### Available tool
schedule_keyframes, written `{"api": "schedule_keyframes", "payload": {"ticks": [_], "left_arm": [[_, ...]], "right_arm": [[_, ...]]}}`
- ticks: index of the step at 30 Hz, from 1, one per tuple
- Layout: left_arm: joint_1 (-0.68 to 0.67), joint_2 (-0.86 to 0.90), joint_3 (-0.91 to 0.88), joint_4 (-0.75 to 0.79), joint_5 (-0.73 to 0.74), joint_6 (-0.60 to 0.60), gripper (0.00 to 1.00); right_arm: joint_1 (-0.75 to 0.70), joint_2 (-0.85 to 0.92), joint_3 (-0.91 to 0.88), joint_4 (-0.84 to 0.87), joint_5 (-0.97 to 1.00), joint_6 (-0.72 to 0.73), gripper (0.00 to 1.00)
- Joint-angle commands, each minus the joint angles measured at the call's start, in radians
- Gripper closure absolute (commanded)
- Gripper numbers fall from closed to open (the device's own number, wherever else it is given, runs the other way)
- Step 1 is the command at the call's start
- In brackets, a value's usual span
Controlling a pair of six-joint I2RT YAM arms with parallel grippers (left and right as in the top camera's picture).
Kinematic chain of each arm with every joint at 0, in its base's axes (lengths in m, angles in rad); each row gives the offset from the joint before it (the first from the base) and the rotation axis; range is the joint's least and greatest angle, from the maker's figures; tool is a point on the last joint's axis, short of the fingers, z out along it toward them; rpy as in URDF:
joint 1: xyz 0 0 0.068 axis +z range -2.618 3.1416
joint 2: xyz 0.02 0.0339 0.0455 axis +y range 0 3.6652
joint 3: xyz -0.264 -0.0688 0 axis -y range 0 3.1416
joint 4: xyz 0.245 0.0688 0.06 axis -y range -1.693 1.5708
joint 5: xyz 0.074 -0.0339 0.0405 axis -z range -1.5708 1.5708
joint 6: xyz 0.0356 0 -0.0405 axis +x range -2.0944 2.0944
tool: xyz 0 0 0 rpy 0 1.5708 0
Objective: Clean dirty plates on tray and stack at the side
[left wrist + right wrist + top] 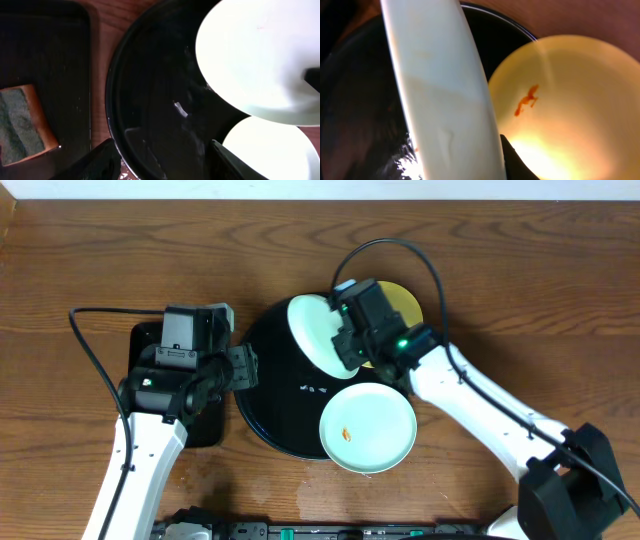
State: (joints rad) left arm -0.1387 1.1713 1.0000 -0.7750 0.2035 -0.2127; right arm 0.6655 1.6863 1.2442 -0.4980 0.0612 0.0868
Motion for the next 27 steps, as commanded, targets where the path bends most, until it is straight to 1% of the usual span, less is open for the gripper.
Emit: {"api": "schedule_keyframes", "payload": {"ticks": [1,11,27], "left_arm": [[-0.002,-0.005,0.001,-0.01,-0.01,-0.009,0.41],[-0.002,-0.005,0.001,-0.011,-0.01,-0.009,0.41],[-0.002,-0.005,0.001,-0.011,-0.009,-0.009,0.41]], "right_arm": [[0.059,-0.08,0.005,0.004,0.134,-0.06,0.99],[0.095,-0.179,0.005,-0.001,0.209,-0.082,0.99],[0.095,-0.183,0.005,-0.004,0.208,-0.091,0.99]]}}
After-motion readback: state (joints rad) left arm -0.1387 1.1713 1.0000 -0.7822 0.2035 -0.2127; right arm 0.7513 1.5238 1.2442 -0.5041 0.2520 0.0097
